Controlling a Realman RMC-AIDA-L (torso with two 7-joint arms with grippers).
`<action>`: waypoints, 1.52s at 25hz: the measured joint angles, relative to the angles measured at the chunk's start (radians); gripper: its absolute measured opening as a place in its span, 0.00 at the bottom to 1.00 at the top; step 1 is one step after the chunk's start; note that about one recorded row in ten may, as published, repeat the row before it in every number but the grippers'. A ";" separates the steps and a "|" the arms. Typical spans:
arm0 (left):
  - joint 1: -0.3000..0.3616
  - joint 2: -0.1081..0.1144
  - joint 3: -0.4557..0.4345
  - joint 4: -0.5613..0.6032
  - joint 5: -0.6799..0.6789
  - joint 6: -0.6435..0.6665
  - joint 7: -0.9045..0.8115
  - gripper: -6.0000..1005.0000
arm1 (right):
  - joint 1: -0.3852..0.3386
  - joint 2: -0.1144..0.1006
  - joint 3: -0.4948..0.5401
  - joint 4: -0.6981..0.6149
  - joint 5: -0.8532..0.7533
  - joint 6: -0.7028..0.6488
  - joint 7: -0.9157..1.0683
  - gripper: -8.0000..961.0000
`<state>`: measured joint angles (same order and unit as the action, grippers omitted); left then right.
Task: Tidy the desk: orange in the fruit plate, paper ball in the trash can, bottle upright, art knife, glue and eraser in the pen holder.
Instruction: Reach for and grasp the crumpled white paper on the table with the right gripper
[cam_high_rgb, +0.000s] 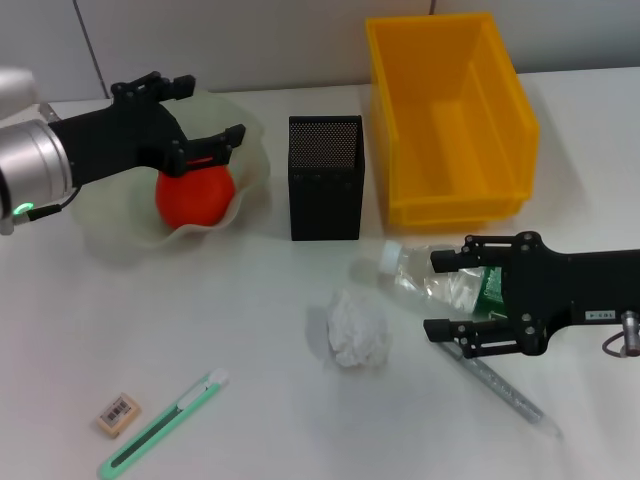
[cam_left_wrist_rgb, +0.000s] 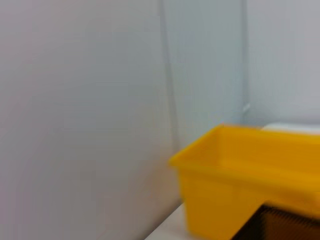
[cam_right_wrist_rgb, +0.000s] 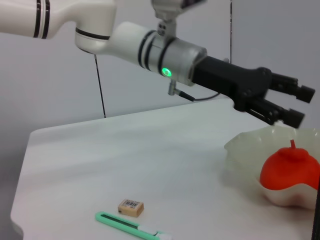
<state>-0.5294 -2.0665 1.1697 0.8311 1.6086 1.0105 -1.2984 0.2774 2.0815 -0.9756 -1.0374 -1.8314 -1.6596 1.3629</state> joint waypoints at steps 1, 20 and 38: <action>0.009 0.002 -0.005 0.015 -0.008 0.037 -0.001 0.86 | 0.000 0.000 0.000 0.001 0.000 0.000 0.000 0.80; 0.042 0.008 -0.130 0.077 0.021 0.580 -0.013 0.86 | -0.004 -0.003 0.014 -0.029 -0.058 0.001 0.024 0.80; 0.055 0.003 -0.117 0.067 0.156 0.677 -0.027 0.86 | 0.027 -0.002 -0.018 -0.182 -0.207 -0.017 0.219 0.80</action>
<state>-0.4745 -2.0634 1.0523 0.8978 1.7649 1.6875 -1.3253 0.3042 2.0798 -0.9940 -1.2191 -2.0387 -1.6763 1.5819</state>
